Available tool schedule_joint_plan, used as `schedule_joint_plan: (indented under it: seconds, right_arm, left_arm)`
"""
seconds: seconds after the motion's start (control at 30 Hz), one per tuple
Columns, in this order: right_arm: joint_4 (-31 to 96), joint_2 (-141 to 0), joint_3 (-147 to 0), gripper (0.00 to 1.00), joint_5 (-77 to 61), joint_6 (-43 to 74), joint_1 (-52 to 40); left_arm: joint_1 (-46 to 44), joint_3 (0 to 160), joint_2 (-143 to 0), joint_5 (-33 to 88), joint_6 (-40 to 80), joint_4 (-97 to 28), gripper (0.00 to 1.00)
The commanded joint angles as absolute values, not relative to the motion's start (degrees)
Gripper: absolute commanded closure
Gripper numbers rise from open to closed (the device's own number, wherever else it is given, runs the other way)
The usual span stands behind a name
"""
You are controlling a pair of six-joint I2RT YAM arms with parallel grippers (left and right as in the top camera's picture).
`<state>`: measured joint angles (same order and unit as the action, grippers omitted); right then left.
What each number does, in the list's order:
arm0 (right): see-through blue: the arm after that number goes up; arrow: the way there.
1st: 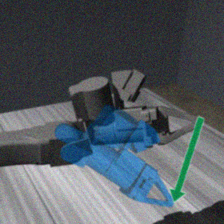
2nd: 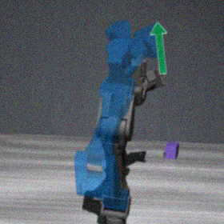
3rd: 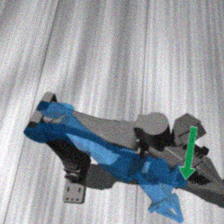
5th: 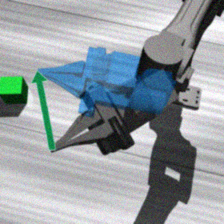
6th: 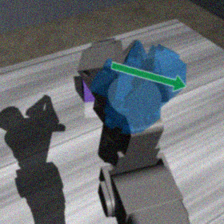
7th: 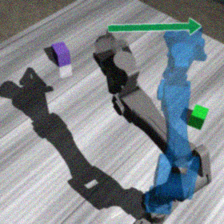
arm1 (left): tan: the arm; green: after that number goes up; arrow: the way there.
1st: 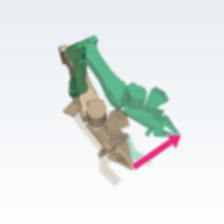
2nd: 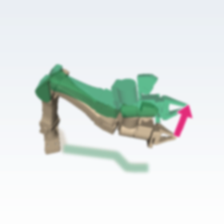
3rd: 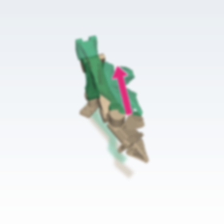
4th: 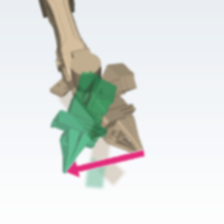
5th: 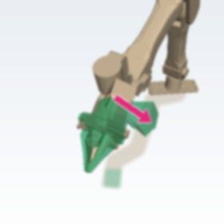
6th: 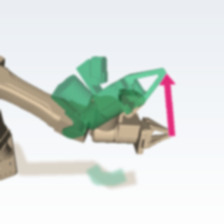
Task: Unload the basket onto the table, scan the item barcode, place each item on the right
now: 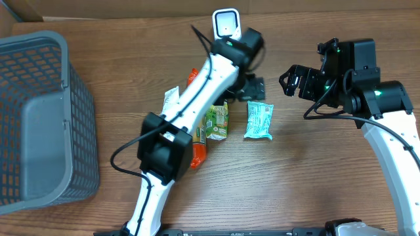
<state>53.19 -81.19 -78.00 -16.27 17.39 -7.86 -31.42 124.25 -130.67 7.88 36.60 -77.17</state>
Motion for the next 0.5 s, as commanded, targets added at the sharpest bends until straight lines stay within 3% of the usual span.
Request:
schedule_joint_plan:
  seconds: [0.0,0.1,0.23,0.47]
  right_arm:
    - [52.99,-81.25,-78.72,0.00,-16.80,17.85,-7.60]
    - [52.99,-82.04,-78.72,0.01,-17.34,17.85,-7.60]
    - [53.21,-86.06,-78.72,0.13,-25.52,17.85,-8.60]
    - [53.98,-95.07,-78.72,0.25,-27.14,21.58,-12.67]
  left_arm:
    - [-26.44,131.31,-129.49,7.27,32.91,-78.83,0.00]
    - [-23.40,139.33,-128.53,7.29,28.84,-81.30,0.00]
    - [-19.14,151.70,-126.82,7.27,23.44,-85.54,0.00]
    - [-11.40,161.82,-123.90,7.09,22.68,-93.21,0.00]
